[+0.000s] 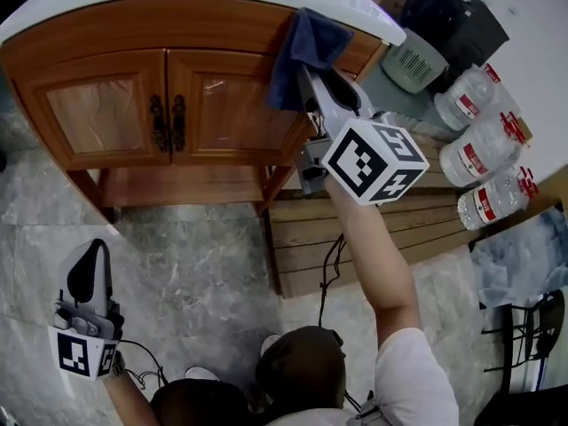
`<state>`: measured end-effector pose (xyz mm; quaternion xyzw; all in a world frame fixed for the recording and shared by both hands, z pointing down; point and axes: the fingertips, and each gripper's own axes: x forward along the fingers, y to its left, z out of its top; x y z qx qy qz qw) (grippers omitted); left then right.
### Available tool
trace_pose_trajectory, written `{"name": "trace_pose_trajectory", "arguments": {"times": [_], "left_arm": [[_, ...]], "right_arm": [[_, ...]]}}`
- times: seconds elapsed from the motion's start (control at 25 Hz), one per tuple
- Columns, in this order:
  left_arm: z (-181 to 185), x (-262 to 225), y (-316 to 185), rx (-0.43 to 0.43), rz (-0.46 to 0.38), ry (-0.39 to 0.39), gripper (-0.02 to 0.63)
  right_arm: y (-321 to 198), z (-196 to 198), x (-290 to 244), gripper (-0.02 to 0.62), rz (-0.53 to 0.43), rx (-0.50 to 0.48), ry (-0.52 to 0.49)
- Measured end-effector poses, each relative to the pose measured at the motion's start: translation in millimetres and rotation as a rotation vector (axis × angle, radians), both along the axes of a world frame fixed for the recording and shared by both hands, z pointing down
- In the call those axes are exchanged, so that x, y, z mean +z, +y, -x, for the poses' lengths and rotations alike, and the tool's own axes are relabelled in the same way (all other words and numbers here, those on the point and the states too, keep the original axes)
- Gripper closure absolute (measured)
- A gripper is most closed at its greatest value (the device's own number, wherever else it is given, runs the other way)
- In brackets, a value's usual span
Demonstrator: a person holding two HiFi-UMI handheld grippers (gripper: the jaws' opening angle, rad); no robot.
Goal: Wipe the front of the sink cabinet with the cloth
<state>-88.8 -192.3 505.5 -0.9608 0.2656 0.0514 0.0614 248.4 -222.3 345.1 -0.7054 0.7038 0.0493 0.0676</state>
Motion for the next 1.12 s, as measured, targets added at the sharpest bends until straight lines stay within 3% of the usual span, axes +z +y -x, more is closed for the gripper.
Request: {"name": "trace_pose_trajectory", "arguments": {"times": [0.2,0.4,0.68,0.84,0.96,1.12], "left_arm": [[-9,-3,10,-0.009,-0.005,-0.036,0.603],[-10,-6,13,-0.012,-0.011,-0.01,0.603],[-8,-14,19,-0.008,-0.023,-0.008,0.603],[-9,-27,30,-0.002,-0.04,0.036,0.603],[-14,-25,31,-0.006,-0.046,0.024,0.603],[-18,-26,27,0.007,-0.04,0.033,0.603]], "right_arm": [[25,-42,-4,0.508,-0.003,0.054,-0.013],[44,-69,-5,0.498,-0.016,0.12,-0.013],[51,-80,-5,0.498,-0.028,0.157,-0.029],[54,-68,0,0.523,-0.033,0.132,-0.021],[48,-50,16,0.525,-0.029,0.069,-0.042],[55,-5,30,0.525,-0.082,-0.027,-0.067]]}}
